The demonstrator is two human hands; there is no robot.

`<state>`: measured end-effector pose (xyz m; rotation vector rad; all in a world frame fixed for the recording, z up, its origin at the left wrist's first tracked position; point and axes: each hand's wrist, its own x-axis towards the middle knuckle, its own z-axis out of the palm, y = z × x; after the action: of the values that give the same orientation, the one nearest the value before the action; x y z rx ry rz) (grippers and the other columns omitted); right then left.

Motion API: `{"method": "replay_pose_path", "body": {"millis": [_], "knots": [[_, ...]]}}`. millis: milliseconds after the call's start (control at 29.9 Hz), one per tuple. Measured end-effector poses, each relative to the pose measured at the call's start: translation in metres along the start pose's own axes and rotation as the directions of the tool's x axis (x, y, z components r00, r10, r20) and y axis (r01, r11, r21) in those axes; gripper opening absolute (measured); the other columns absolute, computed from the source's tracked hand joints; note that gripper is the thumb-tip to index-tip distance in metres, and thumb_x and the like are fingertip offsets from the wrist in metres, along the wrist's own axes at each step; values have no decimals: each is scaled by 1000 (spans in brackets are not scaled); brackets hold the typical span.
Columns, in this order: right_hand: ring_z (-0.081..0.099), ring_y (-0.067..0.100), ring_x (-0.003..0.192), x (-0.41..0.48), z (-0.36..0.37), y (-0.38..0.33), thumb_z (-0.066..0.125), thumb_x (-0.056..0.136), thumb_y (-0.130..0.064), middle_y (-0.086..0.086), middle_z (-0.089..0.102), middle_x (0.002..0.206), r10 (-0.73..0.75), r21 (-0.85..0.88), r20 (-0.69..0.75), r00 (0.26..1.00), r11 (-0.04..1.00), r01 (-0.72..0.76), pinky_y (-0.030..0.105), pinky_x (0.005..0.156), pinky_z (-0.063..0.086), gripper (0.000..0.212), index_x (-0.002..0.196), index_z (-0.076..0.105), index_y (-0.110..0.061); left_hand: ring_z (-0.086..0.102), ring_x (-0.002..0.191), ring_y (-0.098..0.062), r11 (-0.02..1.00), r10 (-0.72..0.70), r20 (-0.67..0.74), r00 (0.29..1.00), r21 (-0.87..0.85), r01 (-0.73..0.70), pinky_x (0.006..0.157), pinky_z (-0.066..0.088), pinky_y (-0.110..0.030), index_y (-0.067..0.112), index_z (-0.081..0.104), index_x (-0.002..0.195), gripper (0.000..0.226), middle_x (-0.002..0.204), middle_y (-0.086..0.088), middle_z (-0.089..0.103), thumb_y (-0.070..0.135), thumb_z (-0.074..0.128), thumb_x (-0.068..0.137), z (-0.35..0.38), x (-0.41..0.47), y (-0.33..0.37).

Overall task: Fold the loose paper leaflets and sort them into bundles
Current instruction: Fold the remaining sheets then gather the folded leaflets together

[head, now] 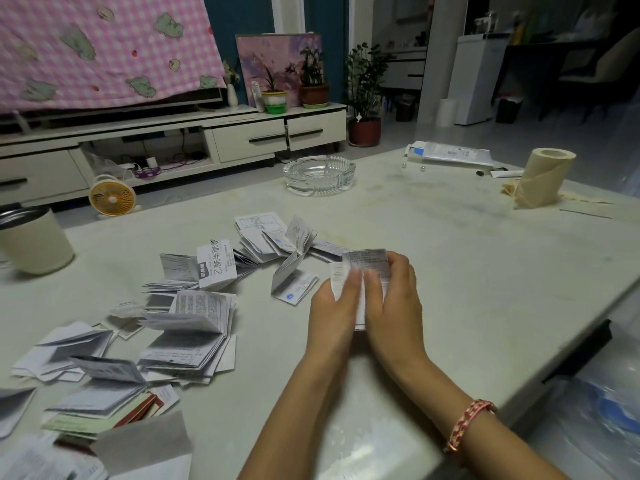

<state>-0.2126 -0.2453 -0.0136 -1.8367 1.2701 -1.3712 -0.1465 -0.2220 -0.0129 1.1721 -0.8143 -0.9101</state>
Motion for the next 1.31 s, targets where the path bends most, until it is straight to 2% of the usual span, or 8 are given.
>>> {"method": "replay_pose_path", "body": {"millis": [167, 368, 502, 703, 870, 1105, 1205, 1305], "knots": [[55, 27, 113, -4, 8, -2, 40, 97, -32, 5, 44, 141, 90, -64, 56, 994, 994, -86, 35, 86, 44, 49, 142, 25, -21, 67, 97, -13, 995, 99, -155, 983, -13, -102, 87, 51, -25, 17, 65, 105, 19, 103, -2, 71, 13, 48, 97, 3, -4, -3], [57, -1, 61, 2, 10, 9, 41, 99, -24, -5, 62, 75, 133, 219, -11, 991, 967, -128, 16, 56, 43, 19, 83, 49, -18, 68, 88, -18, 991, -37, -179, 983, -132, 13, 78, 54, -26, 15, 65, 95, 13, 97, -5, 71, 11, 52, 94, -1, -2, 4], [52, -4, 57, 3, 10, 13, 44, 98, -22, -9, 59, 69, 119, 257, -28, 993, 960, -108, 16, 54, 40, 21, 81, 53, -15, 68, 98, -23, 988, -111, -2, 994, -104, 110, 93, 51, -41, 15, 69, 95, 21, 100, -6, 73, 23, 71, 75, -17, 6, 6], [49, 1, 59, 7, 18, 5, 42, 99, -20, -10, 57, 65, 71, 309, -11, 997, 949, -64, 29, 62, 42, 22, 79, 52, -24, 70, 80, -20, 986, 30, -193, 981, -158, -61, 75, 58, -37, 14, 66, 89, 5, 84, -4, 73, 14, 67, 84, -31, 8, 25], [48, 25, 104, 31, 36, -7, 41, 76, 2, 8, 54, 121, -257, -52, 257, 932, 959, 279, 32, 93, 36, 58, 132, 46, -13, 66, 51, -7, 535, -224, 33, 974, -831, 151, 42, 51, -17, 3, 63, 93, 23, 66, -4, 71, 14, 56, 74, -52, 8, 55], [60, 35, 103, 50, 83, 3, 77, 61, -15, 12, 65, 109, -570, -284, 489, 660, 611, 739, 32, 85, 30, 32, 92, 70, -9, 66, 50, -13, 584, -240, -126, 963, -811, 39, 44, 52, -19, 6, 73, 59, 41, 63, -7, 70, 18, 51, 92, -64, 11, 53], [59, 27, 82, 46, 71, 0, 61, 74, -7, 4, 66, 84, -510, -69, 298, 806, 831, 552, 29, 73, 31, 7, 80, 64, -7, 65, 50, -15, 581, -245, -134, 960, -813, 35, 46, 53, -20, 6, 69, 72, 28, 64, -7, 69, 18, 53, 91, -68, 13, 53], [55, 22, 76, 49, 49, -4, 47, 90, -1, -1, 59, 79, 40, 358, 227, 973, 926, -121, 29, 71, 42, 16, 85, 57, -12, 65, 54, -16, 557, -221, -95, 971, -830, 45, 49, 54, -21, 8, 64, 88, 15, 72, -6, 68, 19, 54, 89, -73, 16, 51]]}}
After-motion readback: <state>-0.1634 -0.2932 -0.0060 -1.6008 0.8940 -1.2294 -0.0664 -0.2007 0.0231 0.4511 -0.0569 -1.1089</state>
